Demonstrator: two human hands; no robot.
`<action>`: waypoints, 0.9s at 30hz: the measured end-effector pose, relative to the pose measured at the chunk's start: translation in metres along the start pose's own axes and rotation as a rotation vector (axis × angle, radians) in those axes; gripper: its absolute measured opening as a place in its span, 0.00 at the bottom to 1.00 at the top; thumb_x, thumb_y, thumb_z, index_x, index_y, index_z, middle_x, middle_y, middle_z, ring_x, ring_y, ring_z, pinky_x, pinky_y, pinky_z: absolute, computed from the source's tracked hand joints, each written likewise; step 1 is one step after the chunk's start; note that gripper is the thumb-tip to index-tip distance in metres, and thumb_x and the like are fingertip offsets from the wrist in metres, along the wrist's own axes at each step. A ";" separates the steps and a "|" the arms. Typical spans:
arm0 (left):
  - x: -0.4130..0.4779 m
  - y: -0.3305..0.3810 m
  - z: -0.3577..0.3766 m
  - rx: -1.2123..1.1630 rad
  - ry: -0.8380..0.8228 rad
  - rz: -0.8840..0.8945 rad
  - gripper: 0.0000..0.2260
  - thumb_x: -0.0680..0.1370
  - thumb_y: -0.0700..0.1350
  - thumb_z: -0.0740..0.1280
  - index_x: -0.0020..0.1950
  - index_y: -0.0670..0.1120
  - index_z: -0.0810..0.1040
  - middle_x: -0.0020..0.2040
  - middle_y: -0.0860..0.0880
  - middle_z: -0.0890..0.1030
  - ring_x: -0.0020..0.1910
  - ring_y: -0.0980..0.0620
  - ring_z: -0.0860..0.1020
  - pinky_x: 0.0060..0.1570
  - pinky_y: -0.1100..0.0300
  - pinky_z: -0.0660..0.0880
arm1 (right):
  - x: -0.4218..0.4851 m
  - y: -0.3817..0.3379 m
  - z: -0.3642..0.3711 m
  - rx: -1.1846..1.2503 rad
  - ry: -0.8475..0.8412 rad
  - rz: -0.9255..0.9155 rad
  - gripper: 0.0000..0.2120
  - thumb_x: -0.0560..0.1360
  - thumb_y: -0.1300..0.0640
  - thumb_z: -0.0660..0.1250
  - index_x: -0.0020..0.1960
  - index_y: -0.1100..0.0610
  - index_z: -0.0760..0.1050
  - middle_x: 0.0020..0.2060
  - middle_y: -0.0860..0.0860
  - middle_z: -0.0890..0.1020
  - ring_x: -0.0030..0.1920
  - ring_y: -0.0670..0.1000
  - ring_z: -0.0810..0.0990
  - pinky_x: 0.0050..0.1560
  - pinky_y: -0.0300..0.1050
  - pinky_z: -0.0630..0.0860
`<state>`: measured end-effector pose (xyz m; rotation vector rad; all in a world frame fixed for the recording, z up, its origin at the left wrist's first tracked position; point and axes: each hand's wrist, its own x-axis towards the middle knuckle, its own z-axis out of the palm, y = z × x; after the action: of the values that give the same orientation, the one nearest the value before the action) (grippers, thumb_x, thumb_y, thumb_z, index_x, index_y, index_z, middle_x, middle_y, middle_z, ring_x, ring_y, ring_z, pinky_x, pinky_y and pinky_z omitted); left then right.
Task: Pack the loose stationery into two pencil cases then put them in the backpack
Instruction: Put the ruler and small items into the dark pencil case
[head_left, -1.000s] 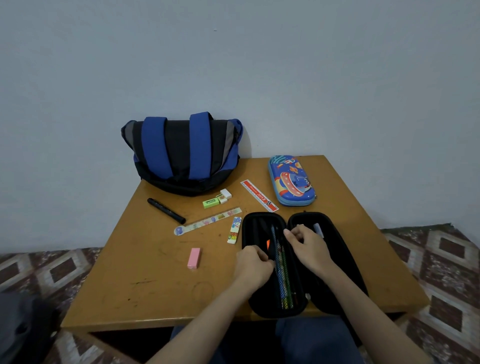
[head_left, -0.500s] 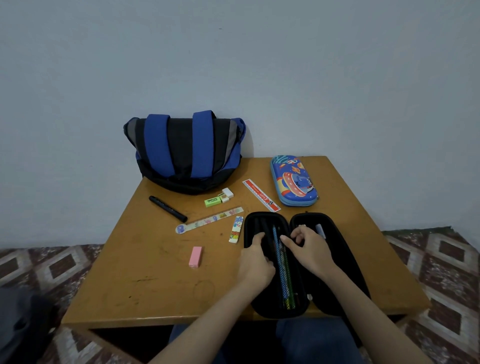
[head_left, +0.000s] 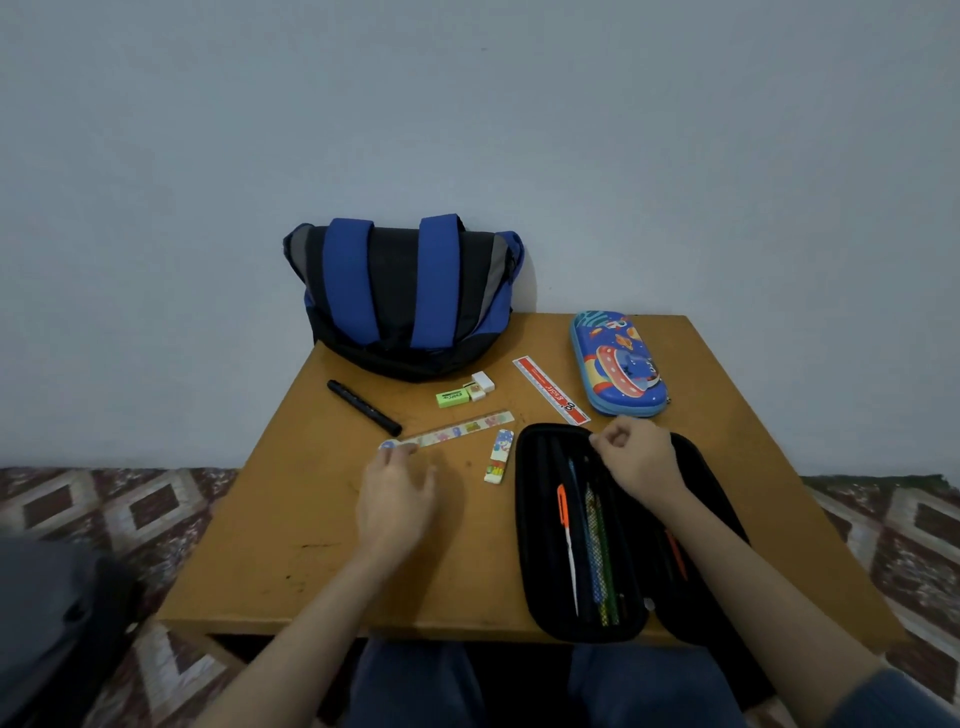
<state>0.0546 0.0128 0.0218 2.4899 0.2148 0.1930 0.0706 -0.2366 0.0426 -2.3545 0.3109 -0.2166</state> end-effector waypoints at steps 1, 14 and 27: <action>0.002 -0.016 -0.005 0.025 0.023 -0.026 0.20 0.78 0.49 0.64 0.69 0.46 0.69 0.69 0.47 0.70 0.65 0.50 0.70 0.62 0.55 0.72 | 0.001 -0.009 0.003 0.001 -0.010 -0.043 0.08 0.74 0.57 0.68 0.37 0.57 0.74 0.28 0.47 0.74 0.34 0.47 0.74 0.36 0.40 0.70; 0.003 -0.061 -0.006 0.170 0.092 -0.023 0.18 0.80 0.47 0.58 0.69 0.45 0.69 0.68 0.48 0.69 0.67 0.50 0.65 0.67 0.57 0.64 | 0.036 -0.098 0.102 -0.599 -0.289 -0.527 0.15 0.76 0.58 0.62 0.61 0.60 0.74 0.61 0.56 0.73 0.61 0.56 0.71 0.57 0.50 0.72; 0.006 -0.063 -0.004 0.219 0.102 0.005 0.18 0.80 0.48 0.56 0.69 0.44 0.68 0.69 0.48 0.68 0.67 0.51 0.64 0.67 0.58 0.63 | 0.053 -0.103 0.115 -0.655 -0.458 -0.525 0.12 0.76 0.60 0.63 0.58 0.61 0.74 0.61 0.57 0.72 0.63 0.55 0.69 0.60 0.48 0.71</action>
<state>0.0529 0.0660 -0.0126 2.7005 0.2861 0.3144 0.1661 -0.1044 0.0365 -2.9954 -0.5474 0.2202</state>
